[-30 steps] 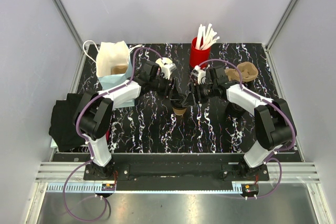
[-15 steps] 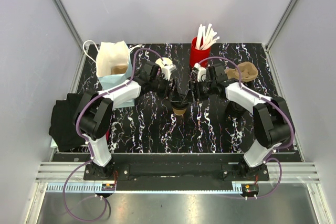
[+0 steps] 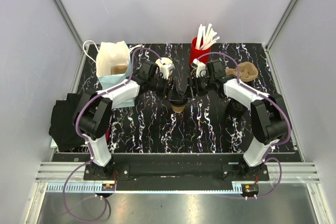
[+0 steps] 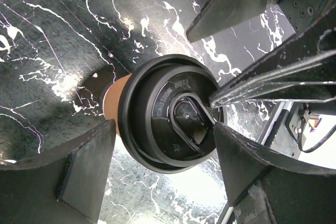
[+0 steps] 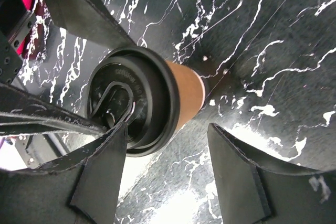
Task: Pack the takeout coffee
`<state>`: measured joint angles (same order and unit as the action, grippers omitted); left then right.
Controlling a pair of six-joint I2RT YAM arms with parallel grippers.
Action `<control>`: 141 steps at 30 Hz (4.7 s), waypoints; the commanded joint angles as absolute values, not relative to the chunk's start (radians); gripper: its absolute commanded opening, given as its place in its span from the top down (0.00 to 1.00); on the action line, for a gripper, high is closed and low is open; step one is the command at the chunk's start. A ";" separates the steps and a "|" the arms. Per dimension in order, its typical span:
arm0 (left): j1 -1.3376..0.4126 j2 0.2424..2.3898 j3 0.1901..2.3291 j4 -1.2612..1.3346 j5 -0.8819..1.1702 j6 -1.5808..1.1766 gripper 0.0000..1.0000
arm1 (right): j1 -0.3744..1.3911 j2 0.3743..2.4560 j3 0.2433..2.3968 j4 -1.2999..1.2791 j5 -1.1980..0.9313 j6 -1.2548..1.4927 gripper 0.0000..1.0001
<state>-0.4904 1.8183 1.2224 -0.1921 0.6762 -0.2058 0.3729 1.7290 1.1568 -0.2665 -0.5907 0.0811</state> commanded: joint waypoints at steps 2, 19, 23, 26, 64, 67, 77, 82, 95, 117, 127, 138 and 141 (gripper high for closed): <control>-0.483 1.763 1.247 -0.167 0.710 -0.199 0.22 | 0.373 1.763 1.218 -0.262 -0.502 0.012 0.32; -0.474 1.766 1.246 -0.167 0.710 -0.201 0.22 | 0.351 1.766 1.325 -0.285 -0.567 0.024 0.32; -0.471 1.773 1.244 -0.161 0.713 -0.206 0.22 | 0.316 1.712 1.309 -0.311 -0.664 0.021 0.32; -0.471 1.778 1.247 -0.161 0.704 -0.204 0.22 | 0.278 1.700 1.301 -0.330 -0.722 0.015 0.32; -0.445 1.851 1.266 -0.143 0.727 -0.227 0.25 | 0.224 1.962 1.351 -0.385 -1.058 -0.028 0.50; -0.440 1.855 1.266 -0.124 0.762 -0.248 0.24 | 0.224 1.962 1.348 -0.382 -1.058 -0.028 0.50; -0.430 1.862 1.269 -0.112 0.764 -0.270 0.23 | 0.224 1.965 1.344 -0.370 -1.058 -0.017 0.50; -0.431 1.887 1.284 -0.129 0.749 -0.267 0.23 | 0.224 1.965 1.341 -0.361 -1.057 -0.012 0.51; -0.436 1.899 1.298 -0.161 0.713 -0.255 0.25 | 0.241 1.979 1.336 -0.354 -1.054 -0.014 0.56; -0.436 1.924 1.313 -0.196 0.689 -0.249 0.25 | 0.244 1.974 1.318 -0.347 -1.049 -0.012 0.58; -0.434 1.887 1.304 -0.158 0.715 -0.268 0.22 | 0.242 1.979 1.313 -0.345 -1.046 -0.014 0.58; -0.434 1.888 1.322 -0.150 0.733 -0.281 0.20 | 0.244 1.973 1.310 -0.342 -1.046 -0.015 0.58; -0.434 1.890 1.327 -0.143 0.719 -0.287 0.20 | 0.242 1.970 1.307 -0.342 -1.045 -0.017 0.58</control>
<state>-0.4343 1.9011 1.2900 -0.1909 0.7326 -0.2817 0.2295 1.9766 1.3178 -0.3634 -1.0405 -0.0093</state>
